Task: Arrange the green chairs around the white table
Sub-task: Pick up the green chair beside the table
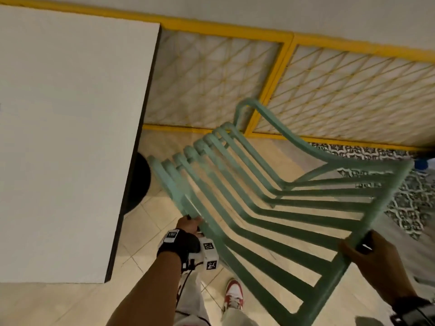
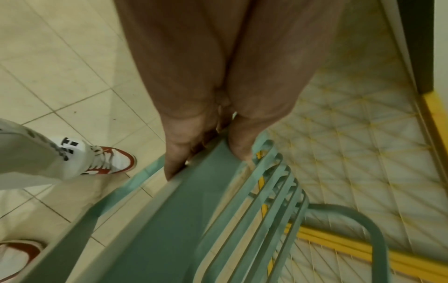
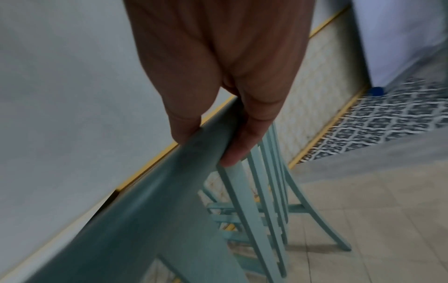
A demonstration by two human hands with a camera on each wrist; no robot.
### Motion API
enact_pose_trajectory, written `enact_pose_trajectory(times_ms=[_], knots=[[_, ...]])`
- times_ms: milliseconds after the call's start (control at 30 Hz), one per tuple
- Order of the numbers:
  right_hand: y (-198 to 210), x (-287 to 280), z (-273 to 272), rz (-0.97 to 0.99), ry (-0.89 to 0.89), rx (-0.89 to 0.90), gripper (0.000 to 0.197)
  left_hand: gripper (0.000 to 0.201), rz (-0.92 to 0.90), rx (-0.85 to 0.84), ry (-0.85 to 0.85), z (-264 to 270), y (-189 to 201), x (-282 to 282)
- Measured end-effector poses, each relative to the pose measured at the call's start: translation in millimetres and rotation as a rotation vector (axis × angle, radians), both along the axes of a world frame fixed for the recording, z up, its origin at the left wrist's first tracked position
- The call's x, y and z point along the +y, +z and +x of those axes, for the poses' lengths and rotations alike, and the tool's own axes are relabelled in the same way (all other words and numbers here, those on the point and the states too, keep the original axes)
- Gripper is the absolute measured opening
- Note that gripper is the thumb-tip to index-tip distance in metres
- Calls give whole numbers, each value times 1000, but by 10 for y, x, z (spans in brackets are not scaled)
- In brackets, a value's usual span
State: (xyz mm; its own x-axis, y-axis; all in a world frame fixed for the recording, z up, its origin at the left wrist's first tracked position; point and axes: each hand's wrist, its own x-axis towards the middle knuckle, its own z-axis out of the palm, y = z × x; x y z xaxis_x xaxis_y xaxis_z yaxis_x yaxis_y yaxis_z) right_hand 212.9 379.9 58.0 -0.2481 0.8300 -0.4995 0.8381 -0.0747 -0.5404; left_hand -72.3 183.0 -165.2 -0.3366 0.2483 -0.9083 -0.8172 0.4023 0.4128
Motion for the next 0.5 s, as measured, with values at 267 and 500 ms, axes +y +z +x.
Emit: enact_pose_trajectory(times_ms=[267,500], knots=[[-188,509,-491,59,369,76,105,22,66,-101,315,608,-108,-631],[-121,584,-1261,36,516,173,105,30,61,-45,489,640,-45,-591]])
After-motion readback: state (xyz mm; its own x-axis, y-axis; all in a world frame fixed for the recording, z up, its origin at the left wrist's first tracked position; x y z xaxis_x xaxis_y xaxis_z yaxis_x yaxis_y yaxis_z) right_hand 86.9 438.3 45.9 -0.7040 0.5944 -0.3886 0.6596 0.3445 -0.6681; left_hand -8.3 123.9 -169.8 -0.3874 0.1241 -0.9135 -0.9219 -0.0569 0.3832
